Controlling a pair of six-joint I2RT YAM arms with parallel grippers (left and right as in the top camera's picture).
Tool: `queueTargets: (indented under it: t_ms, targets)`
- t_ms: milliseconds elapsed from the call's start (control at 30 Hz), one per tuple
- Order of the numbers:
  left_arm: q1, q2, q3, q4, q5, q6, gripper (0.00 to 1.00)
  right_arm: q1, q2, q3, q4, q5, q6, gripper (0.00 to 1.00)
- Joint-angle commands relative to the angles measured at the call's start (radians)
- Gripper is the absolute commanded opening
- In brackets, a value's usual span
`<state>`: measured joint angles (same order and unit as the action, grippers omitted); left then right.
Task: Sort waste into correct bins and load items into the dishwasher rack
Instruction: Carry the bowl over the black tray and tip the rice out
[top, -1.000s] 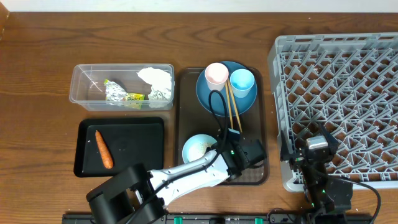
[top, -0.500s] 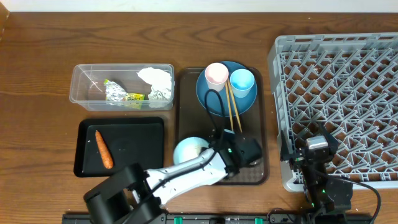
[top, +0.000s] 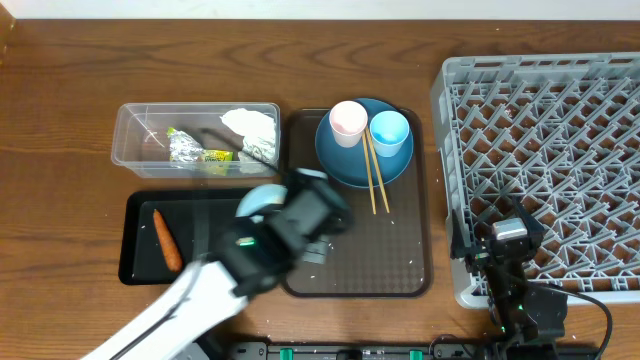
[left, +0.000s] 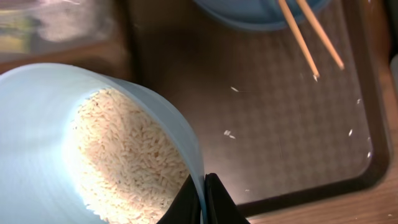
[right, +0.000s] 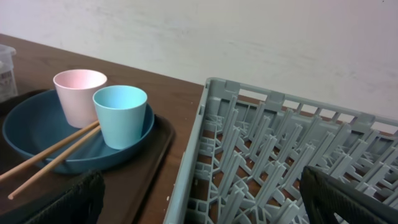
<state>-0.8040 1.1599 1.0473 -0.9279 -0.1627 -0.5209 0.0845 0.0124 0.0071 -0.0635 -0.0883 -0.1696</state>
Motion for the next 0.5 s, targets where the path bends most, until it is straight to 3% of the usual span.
queueTargets:
  t_ms: [0, 467]
  targets:
    - [0.137, -0.098, 0.017, -0.024, 0.062, 0.117, 0.06, -0.006, -0.004, -0.002, -0.004, 0.006, -0.008, 0.99]
    - [0.824, -0.141, -0.089, 0.002, 0.753, 0.446, 0.06, -0.006, -0.004, -0.002, -0.004, 0.006, -0.008, 0.99]
